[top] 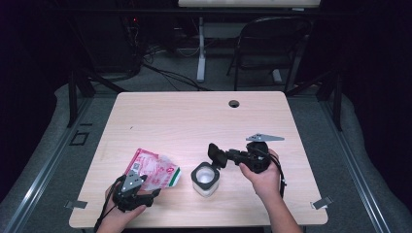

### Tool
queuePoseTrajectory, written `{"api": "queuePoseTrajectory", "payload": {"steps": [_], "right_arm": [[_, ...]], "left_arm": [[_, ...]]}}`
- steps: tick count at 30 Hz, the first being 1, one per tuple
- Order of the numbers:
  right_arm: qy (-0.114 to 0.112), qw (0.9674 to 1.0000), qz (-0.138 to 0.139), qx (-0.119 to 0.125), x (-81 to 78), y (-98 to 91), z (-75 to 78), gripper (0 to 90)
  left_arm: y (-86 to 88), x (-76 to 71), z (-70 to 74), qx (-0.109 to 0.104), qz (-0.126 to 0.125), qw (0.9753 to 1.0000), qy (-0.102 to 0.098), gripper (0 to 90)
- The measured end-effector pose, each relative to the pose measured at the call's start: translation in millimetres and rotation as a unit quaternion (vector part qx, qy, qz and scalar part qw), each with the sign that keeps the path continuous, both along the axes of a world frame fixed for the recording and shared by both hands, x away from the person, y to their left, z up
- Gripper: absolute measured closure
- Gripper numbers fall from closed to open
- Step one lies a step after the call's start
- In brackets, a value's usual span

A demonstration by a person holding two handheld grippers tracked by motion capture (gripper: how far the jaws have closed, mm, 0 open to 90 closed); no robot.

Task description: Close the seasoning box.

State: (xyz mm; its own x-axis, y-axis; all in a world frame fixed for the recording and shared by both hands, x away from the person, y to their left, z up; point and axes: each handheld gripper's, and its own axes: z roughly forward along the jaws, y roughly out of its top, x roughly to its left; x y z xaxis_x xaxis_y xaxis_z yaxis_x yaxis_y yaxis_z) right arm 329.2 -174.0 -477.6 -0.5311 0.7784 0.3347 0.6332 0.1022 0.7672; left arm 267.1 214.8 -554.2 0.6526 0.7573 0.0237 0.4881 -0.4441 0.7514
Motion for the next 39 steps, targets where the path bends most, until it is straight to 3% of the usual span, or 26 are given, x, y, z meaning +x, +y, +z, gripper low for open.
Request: {"api": "queuePoseTrajectory", "payload": {"steps": [23, 39], "right_arm": [[-0.006, 0.9996, 0.026, -0.007, -9.0, 13.3, -1.4, 75.2], [0.008, 0.9991, 0.038, -0.017, -10.8, 21.1, -12.9, 74.0]], "left_arm": [[-2.2, -0.1, 0.7, 0.003, -0.005, 1.0, -0.002, 30.3], [-2.9, 0.1, 0.8, 0.005, -0.007, 1.0, -0.002, 30.3]]}}
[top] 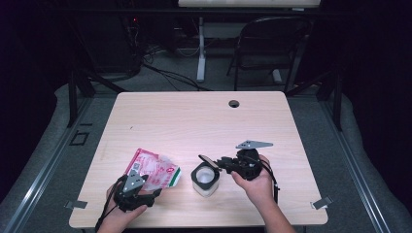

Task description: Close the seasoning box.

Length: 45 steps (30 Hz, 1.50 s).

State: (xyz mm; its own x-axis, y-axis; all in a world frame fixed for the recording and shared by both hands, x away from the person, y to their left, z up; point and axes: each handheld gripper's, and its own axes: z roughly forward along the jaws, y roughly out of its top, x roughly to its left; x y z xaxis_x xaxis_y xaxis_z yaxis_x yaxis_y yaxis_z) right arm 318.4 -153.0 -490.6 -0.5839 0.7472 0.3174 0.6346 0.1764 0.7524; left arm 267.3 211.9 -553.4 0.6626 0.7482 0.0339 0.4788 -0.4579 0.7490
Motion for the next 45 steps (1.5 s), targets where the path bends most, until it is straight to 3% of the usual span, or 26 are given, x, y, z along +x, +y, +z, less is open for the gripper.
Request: {"api": "queuePoseTrajectory", "payload": {"steps": [12, 21, 35, 45], "right_arm": [[0.008, 0.9999, 0.01, -0.011, -1.4, 4.5, -7.4, 72.7], [0.004, 0.9999, 0.009, -0.005, -2.5, 4.4, -7.5, 68.5], [-0.007, 1.0, -0.004, -0.005, -5.8, -4.4, -3.3, 60.2], [-0.021, 0.9993, -0.031, -0.01, -11.6, -23.8, 1.5, 54.1]], "left_arm": [[-0.4, -0.1, 0.3, 0.0, 0.0, 1.0, -0.001, 30.3], [-1.4, -0.5, 1.7, 0.0, -0.005, 1.0, -0.001, 30.3], [-7.4, -3.1, 15.8, -0.016, -0.02, 0.9997, -0.006, 30.7], [-1.0, 0.8, 30.7, -0.057, -0.022, 0.9981, -0.01, 31.0]]}}
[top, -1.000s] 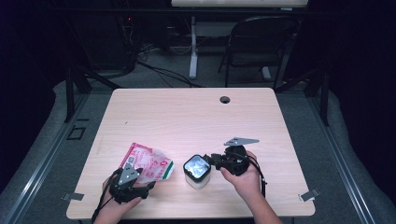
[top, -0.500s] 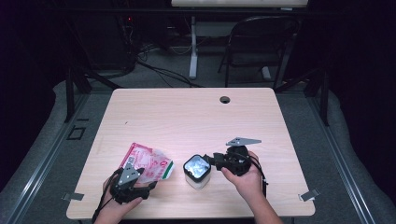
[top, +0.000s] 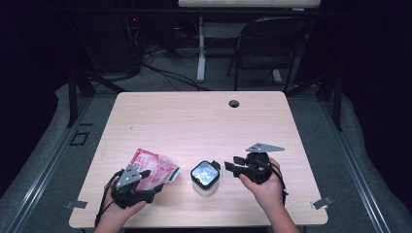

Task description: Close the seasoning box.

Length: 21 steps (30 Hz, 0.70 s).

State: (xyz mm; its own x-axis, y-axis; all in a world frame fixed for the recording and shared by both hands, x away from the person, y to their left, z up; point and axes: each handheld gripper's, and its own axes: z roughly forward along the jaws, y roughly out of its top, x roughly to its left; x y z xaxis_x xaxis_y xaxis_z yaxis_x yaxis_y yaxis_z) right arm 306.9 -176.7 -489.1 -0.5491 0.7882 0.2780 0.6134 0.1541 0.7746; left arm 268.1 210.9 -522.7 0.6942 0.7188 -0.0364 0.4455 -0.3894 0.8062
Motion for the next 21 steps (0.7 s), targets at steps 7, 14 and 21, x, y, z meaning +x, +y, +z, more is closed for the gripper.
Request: {"api": "queuePoseTrajectory", "payload": {"steps": [7, 14, 21], "right_arm": [[-0.005, 0.9998, -0.02, -0.005, -5.2, -12.5, 1.8, 51.1], [-0.009, 0.9987, -0.049, -0.014, -12.7, -31.4, -4.5, 47.1], [-0.022, 0.9959, -0.086, -0.016, -16.7, -45.9, -17.6, 45.0]], "left_arm": [[3.8, 7.2, 2.7, -0.013, 0.008, 0.9999, 0.0, 31.0], [13.1, 17.3, -3.7, -0.015, 0.03, 0.9994, 0.008, 32.6], [28.2, 24.3, -9.1, -0.018, 0.059, 0.998, 0.014, 33.9]]}}
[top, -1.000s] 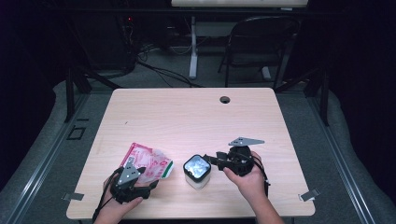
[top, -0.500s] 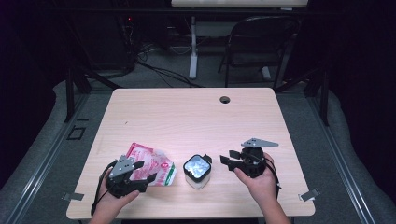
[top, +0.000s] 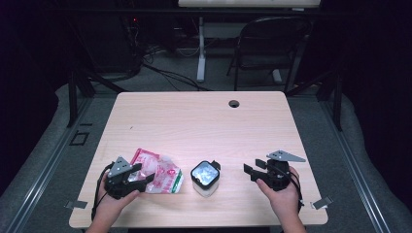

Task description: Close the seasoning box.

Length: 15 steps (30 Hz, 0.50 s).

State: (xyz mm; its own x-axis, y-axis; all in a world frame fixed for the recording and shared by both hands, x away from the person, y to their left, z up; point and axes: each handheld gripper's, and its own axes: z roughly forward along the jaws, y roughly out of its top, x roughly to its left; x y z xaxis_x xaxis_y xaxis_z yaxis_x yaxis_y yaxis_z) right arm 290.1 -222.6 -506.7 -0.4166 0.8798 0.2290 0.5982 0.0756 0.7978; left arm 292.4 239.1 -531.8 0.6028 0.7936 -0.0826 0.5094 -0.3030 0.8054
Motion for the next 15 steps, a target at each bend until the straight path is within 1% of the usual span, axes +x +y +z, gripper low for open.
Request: {"api": "queuePoseTrajectory", "payload": {"steps": [1, 5, 8, 11, 12, 15], "right_arm": [[-0.001, 1.0, -0.001, -0.006, -0.1, -0.8, -1.7, 44.9], [-0.003, 0.9998, -0.015, -0.014, 1.4, -1.9, -12.7, 44.0], [0.001, 0.9997, -0.02, -0.016, 3.6, -2.6, -19.4, 44.0], [0.001, 0.9993, -0.023, -0.028, 4.6, -3.2, -23.6, 43.5], [-0.001, 0.9993, -0.025, -0.027, 4.9, -3.6, -24.5, 43.0], [-0.005, 0.9991, -0.031, -0.027, 5.5, -5.8, -26.7, 42.0]], "left_arm": [[2.7, 1.0, -0.9, 0.001, 0.004, 1.0, 0.001, 33.9], [9.2, 3.9, -3.5, -0.003, 0.017, 0.9998, 0.006, 34.2], [13.0, 5.4, -4.3, -0.006, 0.025, 0.9996, 0.007, 34.2], [17.6, 6.7, -4.6, -0.01, 0.035, 0.9993, 0.009, 34.5], [19.8, 7.3, -4.7, -0.01, 0.039, 0.9992, 0.009, 34.6], [27.8, 9.0, -4.0, -0.022, 0.051, 0.9983, 0.014, 35.6]]}}
